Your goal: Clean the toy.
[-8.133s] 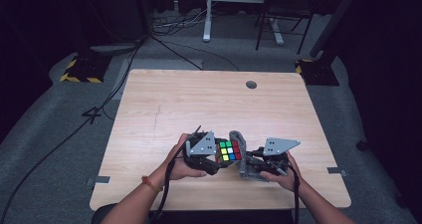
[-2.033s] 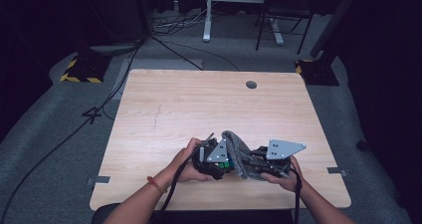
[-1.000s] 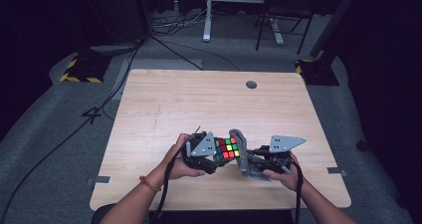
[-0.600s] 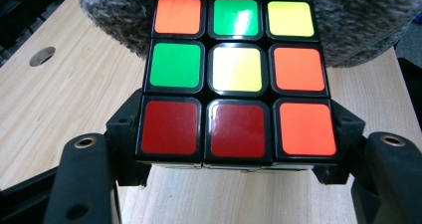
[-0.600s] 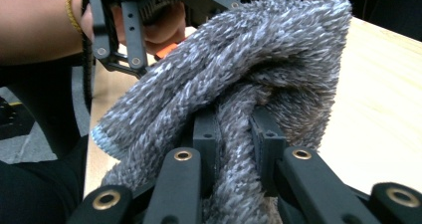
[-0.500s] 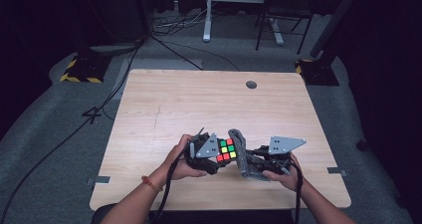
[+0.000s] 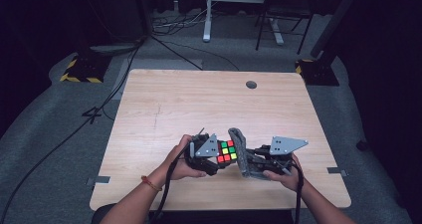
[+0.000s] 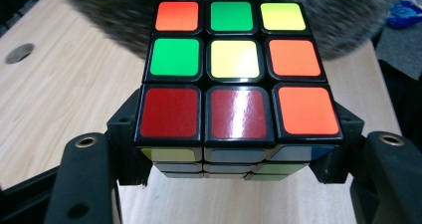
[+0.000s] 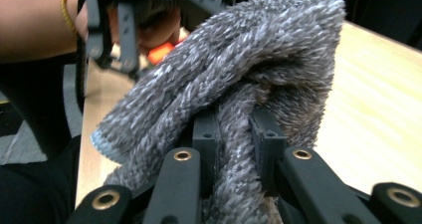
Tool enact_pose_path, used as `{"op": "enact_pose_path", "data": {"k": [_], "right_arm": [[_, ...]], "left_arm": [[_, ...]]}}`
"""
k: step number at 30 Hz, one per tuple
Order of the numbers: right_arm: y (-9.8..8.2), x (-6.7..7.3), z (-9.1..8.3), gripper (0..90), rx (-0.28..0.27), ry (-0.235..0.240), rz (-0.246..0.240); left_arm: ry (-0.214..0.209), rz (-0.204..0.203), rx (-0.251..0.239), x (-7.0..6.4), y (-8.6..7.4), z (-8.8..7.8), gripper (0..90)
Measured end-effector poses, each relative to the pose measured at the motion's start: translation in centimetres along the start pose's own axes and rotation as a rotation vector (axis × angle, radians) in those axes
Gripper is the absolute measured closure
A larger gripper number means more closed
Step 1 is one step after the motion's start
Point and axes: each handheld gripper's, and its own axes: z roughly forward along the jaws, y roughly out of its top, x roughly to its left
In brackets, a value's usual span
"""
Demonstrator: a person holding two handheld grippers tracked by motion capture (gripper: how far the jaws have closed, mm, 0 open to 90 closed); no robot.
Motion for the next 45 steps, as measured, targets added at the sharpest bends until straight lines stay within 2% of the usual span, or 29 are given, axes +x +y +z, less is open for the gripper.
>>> {"op": "enact_pose_path", "data": {"k": [2,4,7,10,14,18,22,27,30,31,33,37,39,42,44,45], "right_arm": [[-0.2,-0.3,0.1,76.8,0.018,-0.021,0.012],[-0.6,-0.6,0.4,76.8,0.056,-0.021,0.032],[-1.2,-0.8,1.1,76.8,0.111,-0.005,0.043],[-1.3,-0.6,1.5,76.8,0.125,0.016,0.035],[-1.1,-0.2,1.4,76.7,0.099,0.036,0.027],[-0.5,0.2,0.8,76.6,0.051,0.021,0.000],[-0.1,0.7,0.4,76.6,0.024,0.011,-0.045],[0.5,1.1,0.2,76.6,-0.007,0.031,-0.067],[0.7,1.4,0.4,76.5,0.005,0.044,-0.076],[0.7,1.4,0.5,76.4,0.009,0.043,-0.075],[0.7,1.4,0.6,76.4,0.009,0.051,-0.067],[1.0,1.5,0.8,76.4,0.014,0.050,-0.062],[1.0,1.5,0.8,76.5,0.012,0.050,-0.057],[1.0,1.1,0.5,76.7,0.017,0.016,-0.050],[0.7,0.5,0.2,76.8,0.037,-0.018,-0.030],[0.5,0.2,0.2,76.8,0.041,-0.021,-0.013]], "left_arm": [[-0.015,-0.004,-0.015,-0.1,0.2,0.0,33.0],[-0.016,-0.009,-0.031,-0.1,0.3,-0.2,33.0],[-0.015,-0.038,-0.066,0.2,0.3,-0.7,33.0],[0.003,-0.050,-0.076,0.7,0.1,-1.1,33.0],[0.014,-0.052,-0.046,0.9,-0.3,-1.1,32.9],[0.024,-0.040,-0.026,0.7,-0.2,-0.8,32.7],[0.014,-0.030,-0.003,0.6,-0.2,-0.5,32.4],[0.008,-0.020,0.032,0.3,-0.2,0.3,32.4],[0.016,-0.007,0.068,0.0,-0.2,1.0,32.4],[0.009,-0.014,0.072,0.0,-0.2,1.2,32.4],[0.021,0.003,0.083,-0.2,-0.2,1.4,32.4],[0.024,0.007,0.103,-0.3,-0.1,1.7,32.4],[0.033,0.010,0.097,-0.4,-0.1,1.7,32.6],[0.031,0.002,0.064,-0.1,0.0,1.3,32.8],[0.032,0.002,0.050,0.0,0.1,1.0,32.9],[0.037,0.001,0.039,0.0,0.1,0.7,32.9]]}}
